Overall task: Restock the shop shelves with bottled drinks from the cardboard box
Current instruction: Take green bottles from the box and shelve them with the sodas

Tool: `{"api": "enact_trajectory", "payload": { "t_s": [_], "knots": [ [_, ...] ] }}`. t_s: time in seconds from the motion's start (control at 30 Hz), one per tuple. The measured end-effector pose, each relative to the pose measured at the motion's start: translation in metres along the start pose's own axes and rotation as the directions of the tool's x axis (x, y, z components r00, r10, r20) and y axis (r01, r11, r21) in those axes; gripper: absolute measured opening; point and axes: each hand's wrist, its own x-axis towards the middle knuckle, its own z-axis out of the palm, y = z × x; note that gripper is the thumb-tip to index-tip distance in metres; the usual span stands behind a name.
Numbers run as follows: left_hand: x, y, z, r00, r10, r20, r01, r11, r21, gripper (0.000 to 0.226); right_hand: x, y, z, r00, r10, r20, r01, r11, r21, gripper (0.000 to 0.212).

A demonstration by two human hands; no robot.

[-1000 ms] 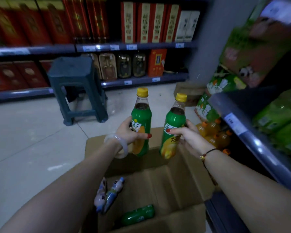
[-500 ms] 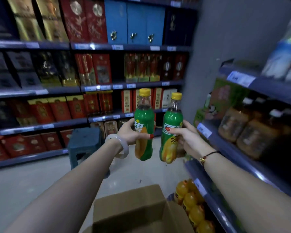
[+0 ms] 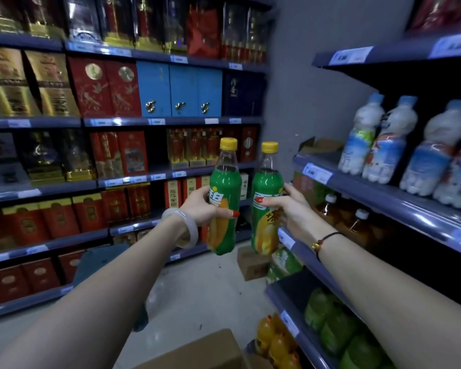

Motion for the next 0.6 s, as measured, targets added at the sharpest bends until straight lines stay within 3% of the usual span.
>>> {"api": "enact_trajectory", "payload": {
  "t_s": [0.33,0.6],
  "knots": [
    [-0.018,0.041,0.029,0.966,0.107,0.236,-0.101,0.994,-0.036,0.040,-0.086,-0.044,-0.029,0.968,-0.072,-0.240,0.098,0.990,0.099,0.046],
    [-0.067,0.083,0.099,0.866,0.269,0.421,-0.214,0.961,-0.173,0.057,-0.208,-0.079,-0.068,0.874,-0.144,-0.464,0.156,0.988,-0.012,0.036]
  ]
}}
